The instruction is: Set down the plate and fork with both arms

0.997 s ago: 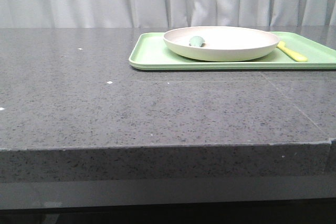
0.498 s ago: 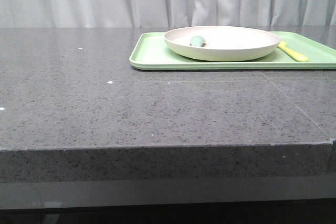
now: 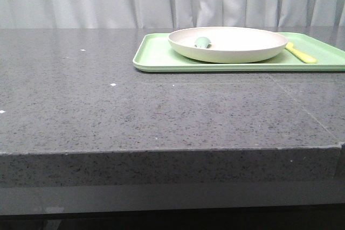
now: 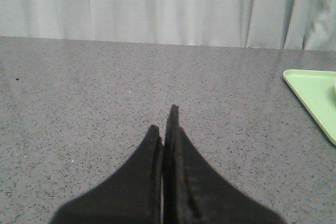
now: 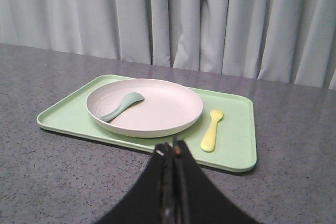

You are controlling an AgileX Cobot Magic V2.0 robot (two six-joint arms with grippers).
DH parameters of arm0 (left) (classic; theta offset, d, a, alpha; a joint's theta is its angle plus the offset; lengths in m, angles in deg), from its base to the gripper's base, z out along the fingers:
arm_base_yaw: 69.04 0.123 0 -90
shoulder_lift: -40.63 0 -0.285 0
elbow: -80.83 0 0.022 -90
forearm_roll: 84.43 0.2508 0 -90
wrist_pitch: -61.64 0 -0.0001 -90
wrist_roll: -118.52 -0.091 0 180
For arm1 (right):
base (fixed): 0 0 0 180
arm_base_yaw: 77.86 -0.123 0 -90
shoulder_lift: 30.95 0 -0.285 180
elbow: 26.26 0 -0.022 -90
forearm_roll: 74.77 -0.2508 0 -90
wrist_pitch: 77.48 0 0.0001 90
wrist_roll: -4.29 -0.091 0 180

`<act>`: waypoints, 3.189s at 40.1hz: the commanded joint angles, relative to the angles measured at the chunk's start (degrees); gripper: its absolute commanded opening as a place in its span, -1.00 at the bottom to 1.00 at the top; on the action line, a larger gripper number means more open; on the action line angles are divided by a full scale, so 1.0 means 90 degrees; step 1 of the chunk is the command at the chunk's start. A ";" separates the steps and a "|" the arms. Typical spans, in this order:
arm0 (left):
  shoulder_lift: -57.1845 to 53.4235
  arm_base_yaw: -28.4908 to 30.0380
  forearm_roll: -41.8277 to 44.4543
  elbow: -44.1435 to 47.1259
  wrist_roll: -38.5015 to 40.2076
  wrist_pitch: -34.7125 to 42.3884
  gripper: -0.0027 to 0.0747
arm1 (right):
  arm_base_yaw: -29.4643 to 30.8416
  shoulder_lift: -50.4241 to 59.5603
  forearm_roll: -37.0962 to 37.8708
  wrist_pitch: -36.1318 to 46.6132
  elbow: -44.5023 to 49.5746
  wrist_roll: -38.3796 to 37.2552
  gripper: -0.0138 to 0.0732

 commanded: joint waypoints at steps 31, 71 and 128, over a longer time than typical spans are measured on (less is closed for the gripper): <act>-0.0568 0.0014 -0.0838 0.0792 -0.0431 0.0780 -0.98 | -0.0001 -0.0048 0.0051 0.0540 -0.0177 0.0039 -0.96; -0.2427 0.0028 -0.0893 0.2844 -0.0431 0.1327 -0.98 | -0.0001 -0.0048 0.0051 0.0540 -0.0177 0.0039 -0.96; -0.2427 0.0028 -0.0893 0.2844 -0.0431 0.1327 -0.98 | 0.1017 0.1233 0.0105 0.0549 0.1413 -0.0002 -0.96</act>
